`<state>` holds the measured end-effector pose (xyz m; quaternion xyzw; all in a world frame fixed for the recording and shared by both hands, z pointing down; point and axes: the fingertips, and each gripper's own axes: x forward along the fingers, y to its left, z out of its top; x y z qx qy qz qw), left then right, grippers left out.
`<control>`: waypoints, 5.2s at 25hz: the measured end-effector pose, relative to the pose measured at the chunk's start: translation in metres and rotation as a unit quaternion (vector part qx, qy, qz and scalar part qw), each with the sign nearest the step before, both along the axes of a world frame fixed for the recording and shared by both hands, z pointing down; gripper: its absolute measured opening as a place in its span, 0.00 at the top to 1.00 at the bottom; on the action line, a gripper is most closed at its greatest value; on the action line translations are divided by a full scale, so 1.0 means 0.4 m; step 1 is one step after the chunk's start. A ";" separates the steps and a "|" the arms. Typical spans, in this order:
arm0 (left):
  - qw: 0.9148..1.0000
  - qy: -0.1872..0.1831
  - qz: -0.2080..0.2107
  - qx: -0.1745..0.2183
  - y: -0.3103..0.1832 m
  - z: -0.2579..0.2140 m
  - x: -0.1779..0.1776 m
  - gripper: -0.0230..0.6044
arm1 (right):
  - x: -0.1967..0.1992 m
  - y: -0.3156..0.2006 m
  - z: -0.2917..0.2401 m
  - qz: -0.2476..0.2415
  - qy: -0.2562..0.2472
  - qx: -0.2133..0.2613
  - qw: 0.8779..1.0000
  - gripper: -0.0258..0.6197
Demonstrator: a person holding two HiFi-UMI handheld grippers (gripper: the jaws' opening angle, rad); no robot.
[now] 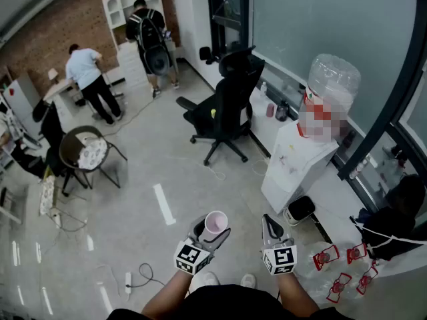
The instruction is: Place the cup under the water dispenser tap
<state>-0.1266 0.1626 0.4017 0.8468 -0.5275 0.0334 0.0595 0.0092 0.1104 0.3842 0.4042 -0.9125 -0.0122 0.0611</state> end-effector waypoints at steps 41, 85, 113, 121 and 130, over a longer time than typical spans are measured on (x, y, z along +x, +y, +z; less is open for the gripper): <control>0.997 -0.011 0.070 -0.034 -0.085 0.092 -0.190 0.42 | -0.203 -0.027 0.047 0.034 0.066 0.046 0.996 0.96; 0.969 -0.038 0.236 -0.055 -0.774 0.124 0.207 0.42 | 0.187 -0.592 0.147 0.196 0.037 -0.048 0.979 0.96; 0.900 -0.027 0.433 -0.033 -1.041 0.190 0.269 0.41 | 0.145 -0.751 0.147 0.389 0.055 -0.042 0.919 0.96; 0.913 -0.019 0.406 -0.045 -1.055 0.323 0.325 0.41 | 0.169 -0.774 0.278 0.385 0.053 -0.067 0.919 0.96; 0.923 -0.023 0.384 -0.027 -1.051 0.521 0.434 0.41 | 0.250 -0.728 0.473 0.394 0.036 -0.087 0.914 0.96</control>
